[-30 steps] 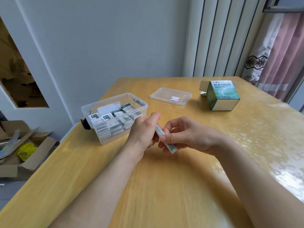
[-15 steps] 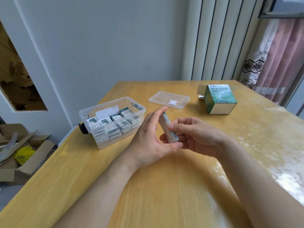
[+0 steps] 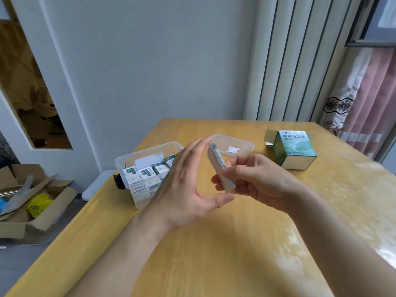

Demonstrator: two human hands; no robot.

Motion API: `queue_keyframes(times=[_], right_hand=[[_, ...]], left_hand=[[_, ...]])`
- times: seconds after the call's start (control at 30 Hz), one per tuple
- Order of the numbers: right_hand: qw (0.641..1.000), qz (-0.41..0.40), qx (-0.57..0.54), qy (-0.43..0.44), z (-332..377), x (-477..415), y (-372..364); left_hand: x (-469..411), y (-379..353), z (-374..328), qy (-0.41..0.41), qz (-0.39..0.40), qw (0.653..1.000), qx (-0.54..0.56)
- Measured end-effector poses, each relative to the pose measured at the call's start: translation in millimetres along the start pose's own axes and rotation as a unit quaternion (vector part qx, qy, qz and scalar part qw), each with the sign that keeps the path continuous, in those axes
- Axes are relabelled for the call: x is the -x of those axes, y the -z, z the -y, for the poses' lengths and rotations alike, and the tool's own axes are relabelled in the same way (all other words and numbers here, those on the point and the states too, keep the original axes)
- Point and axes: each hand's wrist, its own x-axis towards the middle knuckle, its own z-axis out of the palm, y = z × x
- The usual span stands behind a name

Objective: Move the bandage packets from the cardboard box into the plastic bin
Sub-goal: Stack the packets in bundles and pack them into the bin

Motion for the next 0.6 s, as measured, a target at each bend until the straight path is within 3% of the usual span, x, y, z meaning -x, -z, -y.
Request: queue_keyframes(times=[0.1,0.17,0.3,0.4,0.6], right_hand=[[0.997,-0.012,0.073,0.025,27,-13,-12],[0.99,-0.024,0.134,0.042,40,-24,-26],[0.949,-0.058,0.305,0.063,52,-61,-58],[0.893,-0.056,0.442,0.061,57,-91,-84],[0.788,-0.025,0.615,0.0,37,-145,-117]], left_hand=[[-11,38,9,-0.001,-0.147,0.989,-0.018],[-19,62,20,0.055,-0.203,0.975,-0.066],[-26,93,66,0.239,-0.113,0.953,-0.146],[-26,105,97,0.266,-0.036,0.955,-0.126],[-37,111,119,0.269,0.019,0.958,-0.096]])
